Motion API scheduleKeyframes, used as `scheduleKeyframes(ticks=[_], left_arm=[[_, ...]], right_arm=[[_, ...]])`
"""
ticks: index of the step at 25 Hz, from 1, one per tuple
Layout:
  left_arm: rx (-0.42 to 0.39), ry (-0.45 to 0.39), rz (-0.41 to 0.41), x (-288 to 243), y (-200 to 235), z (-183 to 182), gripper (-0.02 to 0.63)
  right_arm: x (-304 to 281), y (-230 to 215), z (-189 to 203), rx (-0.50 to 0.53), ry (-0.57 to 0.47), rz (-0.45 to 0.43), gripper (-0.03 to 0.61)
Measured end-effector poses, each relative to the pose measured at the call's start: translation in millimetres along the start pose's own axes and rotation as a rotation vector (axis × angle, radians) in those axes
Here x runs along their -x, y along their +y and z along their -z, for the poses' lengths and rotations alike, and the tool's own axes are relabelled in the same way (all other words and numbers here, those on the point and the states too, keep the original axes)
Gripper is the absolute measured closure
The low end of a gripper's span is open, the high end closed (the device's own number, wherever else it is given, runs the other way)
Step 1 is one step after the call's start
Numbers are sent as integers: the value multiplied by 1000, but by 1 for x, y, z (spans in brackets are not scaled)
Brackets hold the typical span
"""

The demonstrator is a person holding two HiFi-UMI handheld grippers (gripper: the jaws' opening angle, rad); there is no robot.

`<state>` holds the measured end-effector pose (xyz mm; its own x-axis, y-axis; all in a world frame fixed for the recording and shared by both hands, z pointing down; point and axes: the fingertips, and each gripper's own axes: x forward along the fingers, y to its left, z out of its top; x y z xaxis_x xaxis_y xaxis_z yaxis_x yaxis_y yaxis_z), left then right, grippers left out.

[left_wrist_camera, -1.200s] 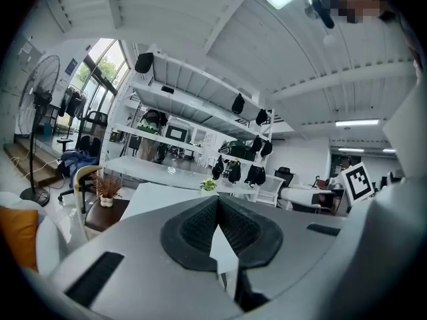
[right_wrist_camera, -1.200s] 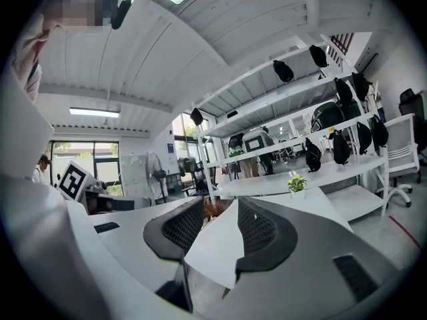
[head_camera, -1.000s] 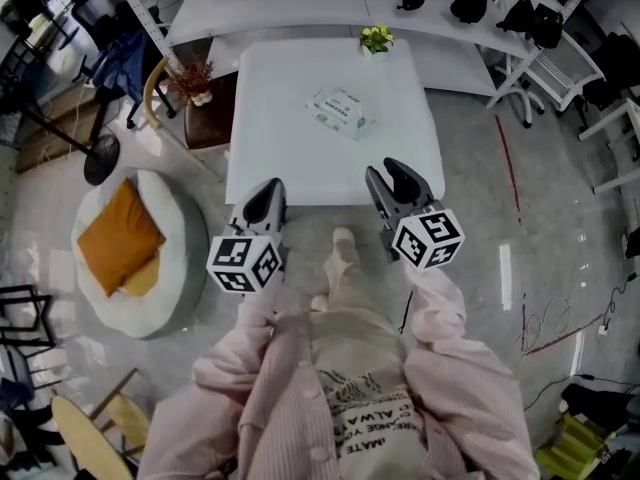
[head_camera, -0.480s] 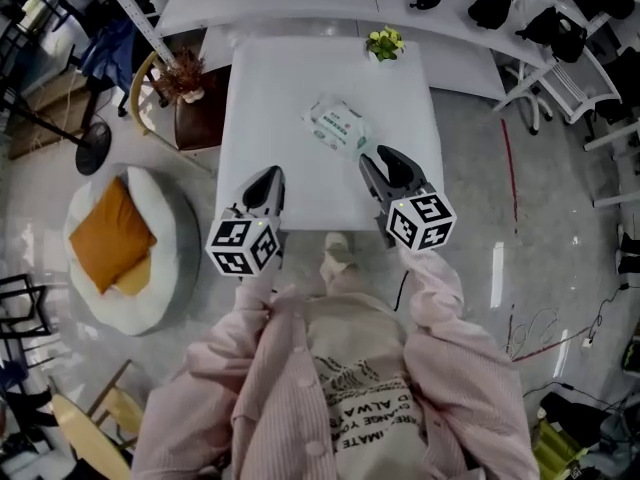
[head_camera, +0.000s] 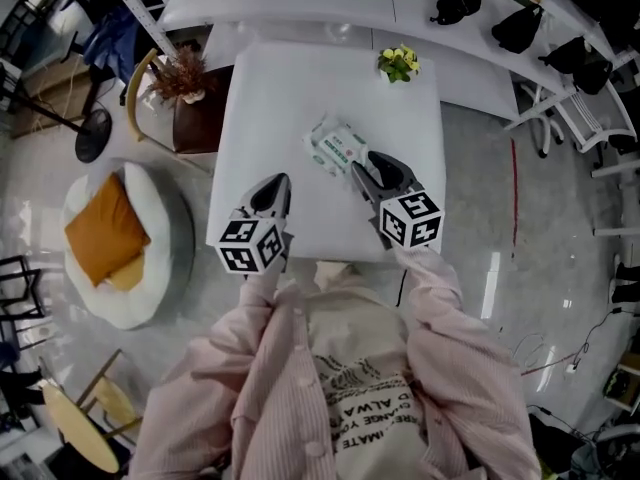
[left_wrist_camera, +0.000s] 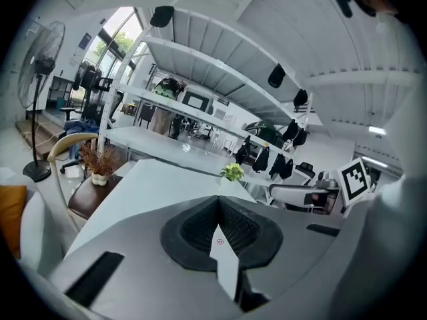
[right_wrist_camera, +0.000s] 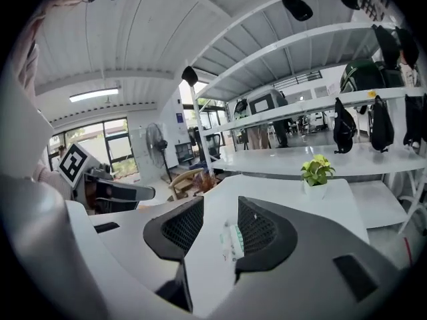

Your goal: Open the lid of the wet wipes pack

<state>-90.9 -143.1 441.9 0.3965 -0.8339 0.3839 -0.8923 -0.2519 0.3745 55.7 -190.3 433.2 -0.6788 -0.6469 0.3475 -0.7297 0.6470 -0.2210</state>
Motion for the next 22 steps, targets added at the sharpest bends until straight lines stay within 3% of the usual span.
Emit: scheduleKeyframes(ticks=[7, 22], left_arm=[[43, 69, -42, -40, 19, 17, 614], [123, 156, -51, -95, 44, 48, 614]], right_arm=[[-48, -18, 18, 24, 95, -66, 449], [-116, -30, 66, 132, 219, -88, 449]])
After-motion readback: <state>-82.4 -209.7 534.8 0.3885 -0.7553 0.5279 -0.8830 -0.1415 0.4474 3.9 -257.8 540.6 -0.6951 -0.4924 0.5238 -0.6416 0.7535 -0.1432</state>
